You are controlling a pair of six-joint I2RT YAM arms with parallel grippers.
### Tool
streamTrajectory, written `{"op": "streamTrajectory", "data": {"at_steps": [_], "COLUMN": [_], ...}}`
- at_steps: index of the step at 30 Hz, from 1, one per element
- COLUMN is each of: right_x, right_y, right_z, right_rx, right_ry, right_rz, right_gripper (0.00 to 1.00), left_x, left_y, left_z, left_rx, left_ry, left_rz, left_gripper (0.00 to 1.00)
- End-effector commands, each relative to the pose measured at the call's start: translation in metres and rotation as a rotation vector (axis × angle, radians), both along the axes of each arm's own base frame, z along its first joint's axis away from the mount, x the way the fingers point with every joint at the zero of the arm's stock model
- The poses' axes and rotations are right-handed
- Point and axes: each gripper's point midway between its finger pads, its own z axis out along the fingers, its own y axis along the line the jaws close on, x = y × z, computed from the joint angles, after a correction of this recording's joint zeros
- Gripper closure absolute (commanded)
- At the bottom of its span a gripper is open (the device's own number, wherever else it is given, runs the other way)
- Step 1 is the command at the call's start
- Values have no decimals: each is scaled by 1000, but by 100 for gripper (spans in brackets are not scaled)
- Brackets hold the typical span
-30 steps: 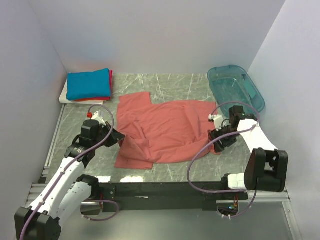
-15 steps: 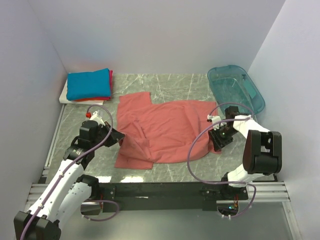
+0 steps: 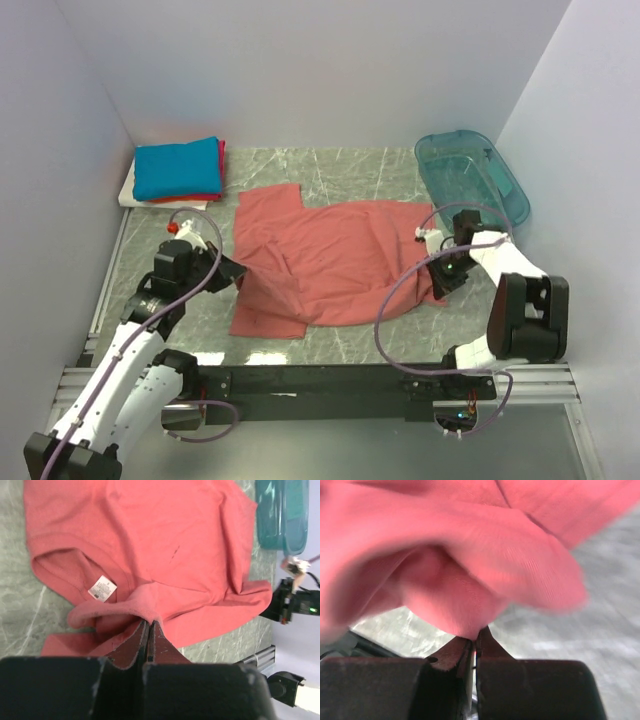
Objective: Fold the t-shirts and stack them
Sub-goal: Flatten the tshirt out
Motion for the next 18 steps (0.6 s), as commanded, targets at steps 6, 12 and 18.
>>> {"op": "streamTrajectory", "data": {"at_steps": [6,12,18], "right_x": [30,79,175], "right_y": [8,19,42], "right_z": [129,187,347], "right_rx": [28,59,142], "right_ry": [-268,-385,-735], "right_rz": [36,28,-47], "right_gripper": [100,100,100], "left_x": [20,57,116], "left_y": [35,52,61], "left_z": [110,178,338], "left_rx": [144,225,144], "left_ry": [-267,-406,-666], "left_rz": [131,232,308], "left_gripper": [100,100,100]}}
